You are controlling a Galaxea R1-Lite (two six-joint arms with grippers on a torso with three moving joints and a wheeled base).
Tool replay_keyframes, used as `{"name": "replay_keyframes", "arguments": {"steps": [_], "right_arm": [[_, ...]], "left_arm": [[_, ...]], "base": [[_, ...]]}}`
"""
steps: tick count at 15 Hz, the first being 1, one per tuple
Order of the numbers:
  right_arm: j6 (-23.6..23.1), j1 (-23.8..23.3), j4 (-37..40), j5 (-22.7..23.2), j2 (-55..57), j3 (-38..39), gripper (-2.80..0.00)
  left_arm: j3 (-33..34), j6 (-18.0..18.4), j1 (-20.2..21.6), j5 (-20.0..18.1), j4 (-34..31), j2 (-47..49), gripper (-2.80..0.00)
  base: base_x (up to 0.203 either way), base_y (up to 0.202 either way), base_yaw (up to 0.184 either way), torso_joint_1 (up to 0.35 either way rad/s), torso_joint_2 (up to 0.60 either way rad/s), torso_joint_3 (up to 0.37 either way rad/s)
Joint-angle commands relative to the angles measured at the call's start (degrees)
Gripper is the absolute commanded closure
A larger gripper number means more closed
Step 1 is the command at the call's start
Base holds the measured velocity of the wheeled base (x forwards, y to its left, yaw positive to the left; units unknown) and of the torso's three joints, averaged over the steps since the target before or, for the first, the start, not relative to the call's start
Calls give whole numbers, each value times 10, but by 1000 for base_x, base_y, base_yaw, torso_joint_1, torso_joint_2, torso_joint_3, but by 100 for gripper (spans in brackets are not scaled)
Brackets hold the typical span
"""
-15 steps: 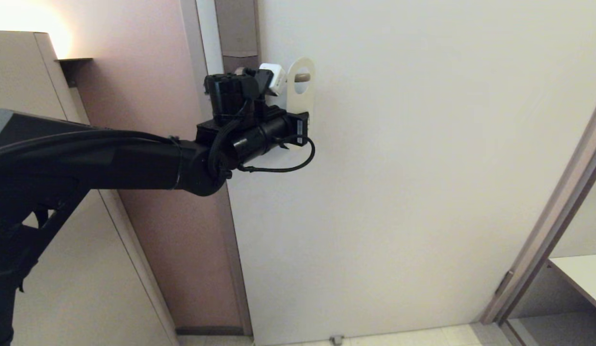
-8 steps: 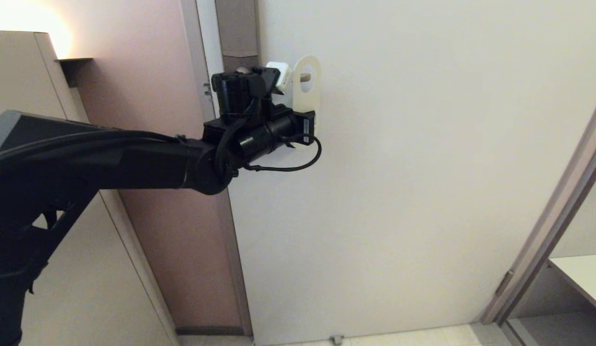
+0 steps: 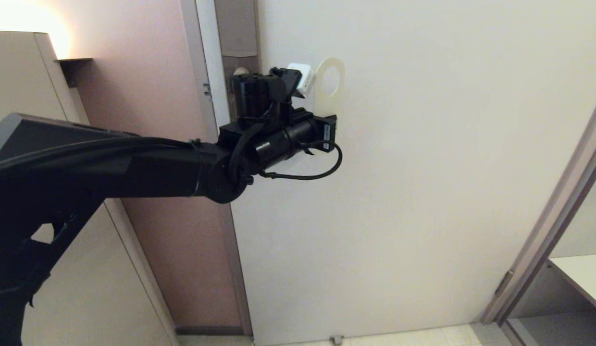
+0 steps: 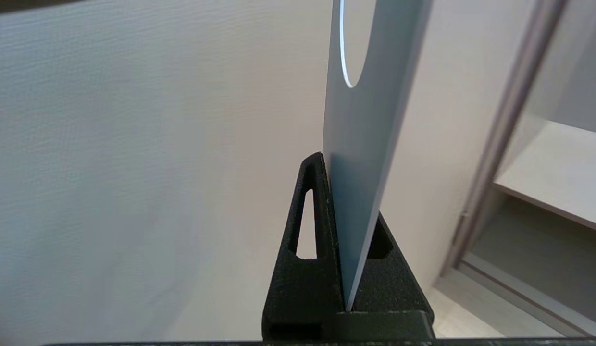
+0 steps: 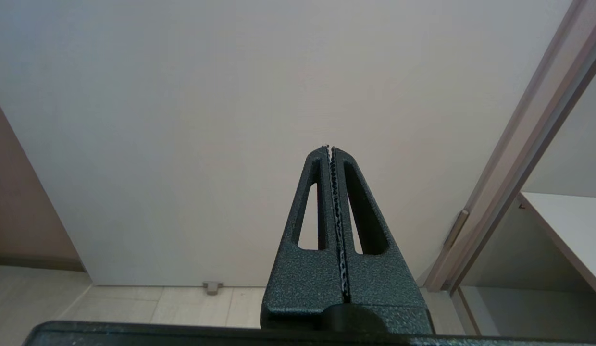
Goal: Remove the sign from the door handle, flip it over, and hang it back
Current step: Hand it to the other hand
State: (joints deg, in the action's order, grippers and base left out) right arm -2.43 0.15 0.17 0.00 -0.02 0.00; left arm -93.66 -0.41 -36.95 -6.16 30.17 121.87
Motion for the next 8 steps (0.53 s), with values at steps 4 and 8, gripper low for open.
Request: {"name": "replay_keyframes", "arguments": {"steps": [4, 8], "right_arm": [[0, 0, 0, 0, 0, 0, 0], [0, 0, 0, 0, 0, 0, 0]], "left_arm": [[34, -1, -19, -53, 2, -25, 0], [48, -22, -28, -142, 5, -46, 0]], "base": [[0, 0, 0, 0, 0, 0], [0, 0, 0, 0, 0, 0]]}}
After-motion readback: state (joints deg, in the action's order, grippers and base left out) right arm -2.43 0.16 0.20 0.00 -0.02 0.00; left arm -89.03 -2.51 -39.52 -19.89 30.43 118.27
